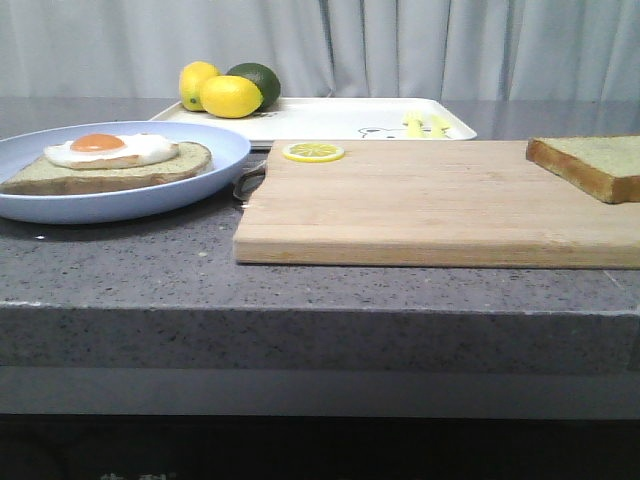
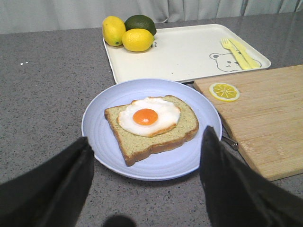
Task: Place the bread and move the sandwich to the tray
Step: 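Grasp the plain bread slice edge with the right gripper, then lift the bread slice and carry it over the egg-topped bread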
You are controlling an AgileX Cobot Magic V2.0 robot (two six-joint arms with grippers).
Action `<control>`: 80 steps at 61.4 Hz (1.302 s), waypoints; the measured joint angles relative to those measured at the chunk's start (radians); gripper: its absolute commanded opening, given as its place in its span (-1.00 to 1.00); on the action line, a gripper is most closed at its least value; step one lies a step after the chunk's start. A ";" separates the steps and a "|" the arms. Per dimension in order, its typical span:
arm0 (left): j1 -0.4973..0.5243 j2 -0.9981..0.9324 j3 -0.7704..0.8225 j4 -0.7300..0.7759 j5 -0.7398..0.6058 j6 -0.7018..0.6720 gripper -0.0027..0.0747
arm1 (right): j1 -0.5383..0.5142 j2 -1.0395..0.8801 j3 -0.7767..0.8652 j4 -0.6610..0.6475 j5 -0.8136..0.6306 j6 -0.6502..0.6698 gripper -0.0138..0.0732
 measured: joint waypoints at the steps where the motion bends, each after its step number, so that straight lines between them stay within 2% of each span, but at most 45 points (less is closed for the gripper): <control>1: 0.000 0.000 0.000 0.000 0.000 0.000 0.29 | 0.000 0.000 0.000 0.002 0.000 0.000 -0.53; 24: 0.000 0.000 0.000 0.002 0.000 0.000 0.29 | 0.013 -0.064 0.000 0.032 -0.004 -0.002 -0.53; 37: 0.000 0.000 0.000 0.003 0.000 0.000 0.29 | 0.105 -0.147 0.000 0.135 -0.006 0.016 -0.53; 49: 0.000 0.000 0.000 0.003 0.000 0.000 0.29 | 0.293 -0.160 0.000 0.284 -0.010 0.026 -0.53; 63: 0.000 0.000 0.000 0.003 0.000 0.000 0.29 | 0.605 -0.160 0.000 0.539 -0.024 0.030 -0.53; 71: 0.000 0.000 0.000 0.003 0.000 0.000 0.29 | 0.791 -0.158 -0.001 0.622 -0.155 0.030 -0.53; 80: 0.000 0.000 0.000 0.005 0.000 0.000 0.29 | 0.963 -0.153 -0.025 0.638 -0.416 0.030 -0.53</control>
